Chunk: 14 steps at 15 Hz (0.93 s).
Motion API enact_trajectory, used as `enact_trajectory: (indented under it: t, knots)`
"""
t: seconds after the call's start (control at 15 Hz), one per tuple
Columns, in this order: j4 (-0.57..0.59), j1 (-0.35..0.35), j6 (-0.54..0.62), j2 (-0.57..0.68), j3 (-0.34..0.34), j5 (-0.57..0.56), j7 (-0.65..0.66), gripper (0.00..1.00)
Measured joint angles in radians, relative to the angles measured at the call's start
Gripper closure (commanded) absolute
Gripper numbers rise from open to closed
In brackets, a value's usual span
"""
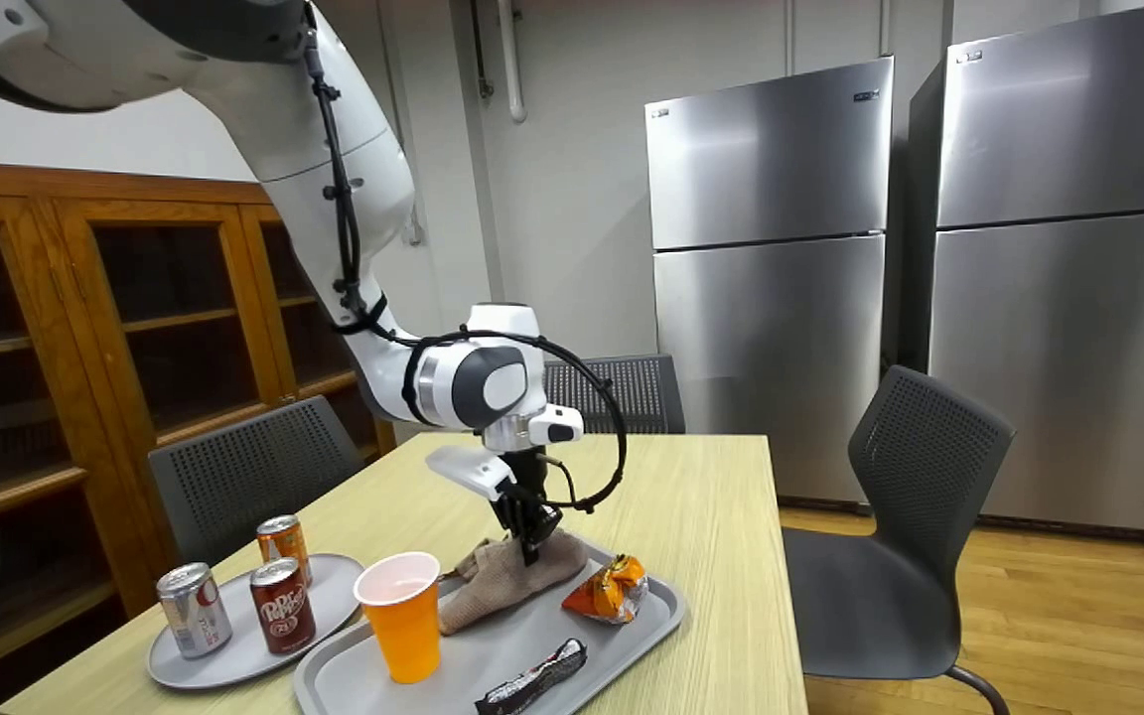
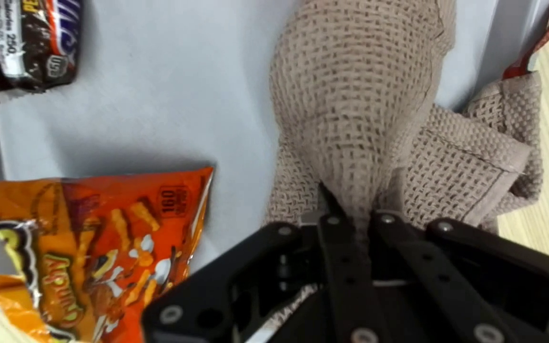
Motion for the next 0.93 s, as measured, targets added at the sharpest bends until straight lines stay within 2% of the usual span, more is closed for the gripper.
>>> enact_trajectory:
  t: [0.47, 0.93]
  knots:
    - [-0.061, -0.005, 0.001, -0.150, 0.002, 0.002, -0.001, 0.98]
    - [-0.057, -0.003, 0.000, -0.210, 0.059, 0.013, -0.001, 0.98]
